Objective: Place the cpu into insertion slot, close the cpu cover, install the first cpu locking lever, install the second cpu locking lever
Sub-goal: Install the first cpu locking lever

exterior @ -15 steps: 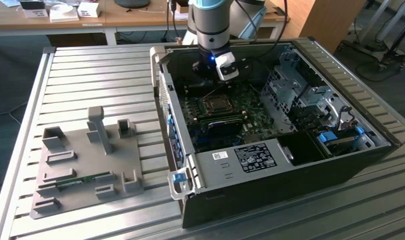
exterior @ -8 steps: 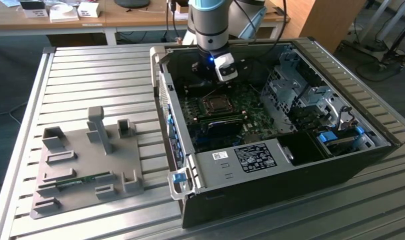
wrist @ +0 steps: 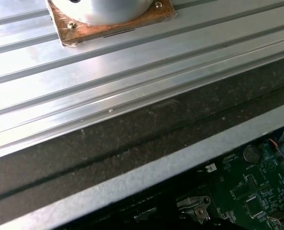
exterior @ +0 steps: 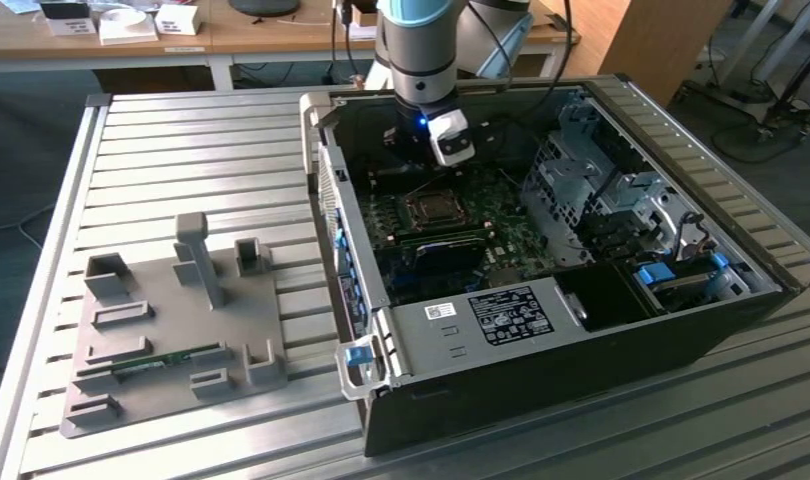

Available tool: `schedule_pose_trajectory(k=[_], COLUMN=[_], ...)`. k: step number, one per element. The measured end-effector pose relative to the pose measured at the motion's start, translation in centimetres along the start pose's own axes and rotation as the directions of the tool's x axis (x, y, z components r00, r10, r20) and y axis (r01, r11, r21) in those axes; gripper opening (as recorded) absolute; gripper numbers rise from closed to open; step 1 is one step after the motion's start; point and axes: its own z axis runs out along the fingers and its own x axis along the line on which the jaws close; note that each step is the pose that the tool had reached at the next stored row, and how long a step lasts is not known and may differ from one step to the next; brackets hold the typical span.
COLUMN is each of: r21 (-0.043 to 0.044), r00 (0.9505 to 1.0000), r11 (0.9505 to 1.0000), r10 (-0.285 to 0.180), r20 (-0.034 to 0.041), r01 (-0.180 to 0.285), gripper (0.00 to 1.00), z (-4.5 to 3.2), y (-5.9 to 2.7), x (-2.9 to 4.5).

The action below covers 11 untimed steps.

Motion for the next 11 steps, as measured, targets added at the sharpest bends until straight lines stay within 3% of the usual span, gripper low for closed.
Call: schedule_pose_trajectory(k=[11], r21=[-0.0002], r00=[1.0], r11=[1.0], r10=[0.0], r20=[0.0004], r01=[0.0], gripper=[0.11], z=[0.23], y=[0.03], x=[-0.14])
